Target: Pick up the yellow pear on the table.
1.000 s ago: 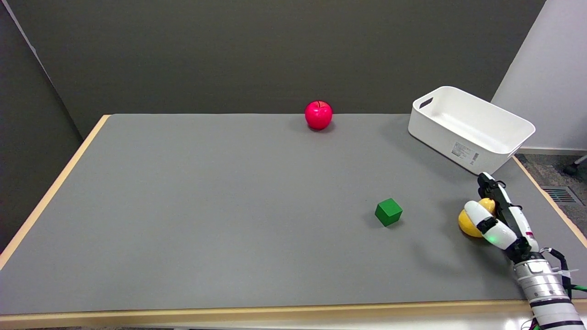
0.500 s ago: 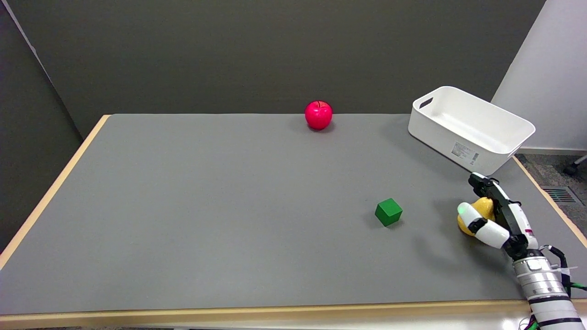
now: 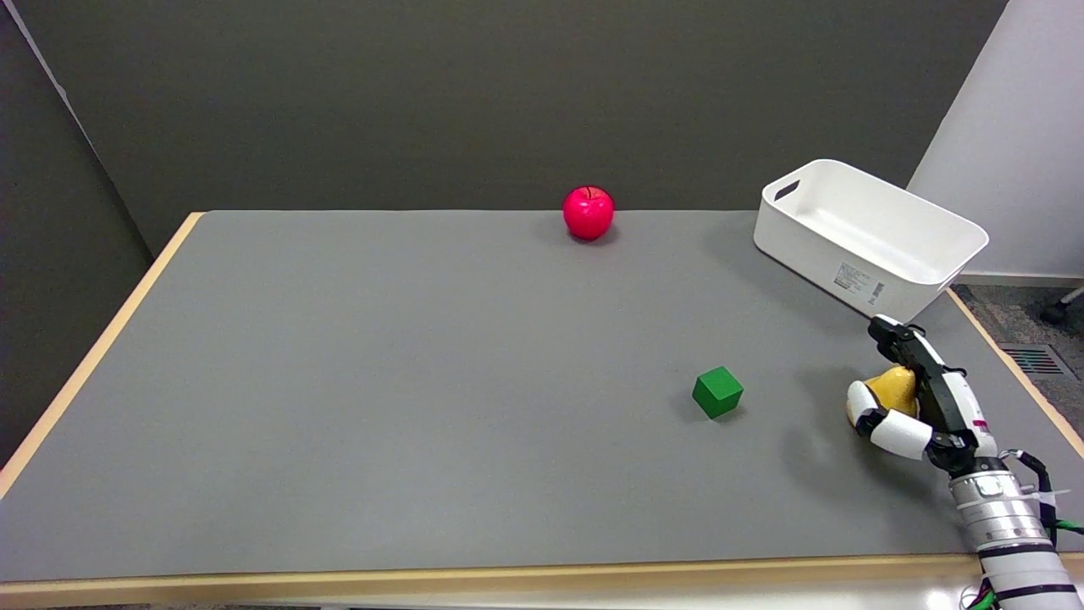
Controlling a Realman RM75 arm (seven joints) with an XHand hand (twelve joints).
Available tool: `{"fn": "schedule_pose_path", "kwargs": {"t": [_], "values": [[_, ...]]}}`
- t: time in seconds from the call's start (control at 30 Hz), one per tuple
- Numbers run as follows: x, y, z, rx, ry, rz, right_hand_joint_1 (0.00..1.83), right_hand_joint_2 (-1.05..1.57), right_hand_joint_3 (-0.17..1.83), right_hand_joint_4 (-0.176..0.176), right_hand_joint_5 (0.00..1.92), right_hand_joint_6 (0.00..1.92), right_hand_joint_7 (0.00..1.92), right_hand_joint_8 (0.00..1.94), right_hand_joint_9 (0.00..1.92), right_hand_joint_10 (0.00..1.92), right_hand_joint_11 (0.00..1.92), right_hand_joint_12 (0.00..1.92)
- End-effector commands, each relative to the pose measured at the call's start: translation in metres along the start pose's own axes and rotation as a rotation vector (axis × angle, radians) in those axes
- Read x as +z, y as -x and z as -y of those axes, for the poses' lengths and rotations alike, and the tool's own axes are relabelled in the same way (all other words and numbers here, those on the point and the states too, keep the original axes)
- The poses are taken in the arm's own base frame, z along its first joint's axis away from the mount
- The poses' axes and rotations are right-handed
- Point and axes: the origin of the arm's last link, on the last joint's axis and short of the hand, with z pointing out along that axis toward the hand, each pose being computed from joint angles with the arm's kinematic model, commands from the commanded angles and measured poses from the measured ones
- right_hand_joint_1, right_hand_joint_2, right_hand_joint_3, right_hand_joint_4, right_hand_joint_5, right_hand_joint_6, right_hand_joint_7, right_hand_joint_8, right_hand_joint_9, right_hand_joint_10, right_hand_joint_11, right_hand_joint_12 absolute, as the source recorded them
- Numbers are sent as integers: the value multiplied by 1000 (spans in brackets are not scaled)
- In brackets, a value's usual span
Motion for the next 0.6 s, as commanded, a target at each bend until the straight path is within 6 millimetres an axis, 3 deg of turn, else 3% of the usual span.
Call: {"fn": "schedule_pose_path", "kwargs": {"t": [0.03, 0.23, 0.33, 0.6], "values": [[2, -1, 1, -7, -4, -3, 1090, 769, 1065, -174, 165, 481, 264, 437, 142, 651, 19, 1129], [4, -1, 0, -8, -2, -1, 1128, 837, 964, -174, 205, 568, 380, 723, 337, 929, 187, 1398], [5, 0, 0, -9, -2, 1, 1140, 857, 926, -171, 209, 750, 409, 963, 392, 1143, 301, 1596], [6, 2, -3, -6, 20, 6, 1161, 871, 894, -167, 225, 1003, 438, 1101, 446, 1290, 411, 1738]]}}
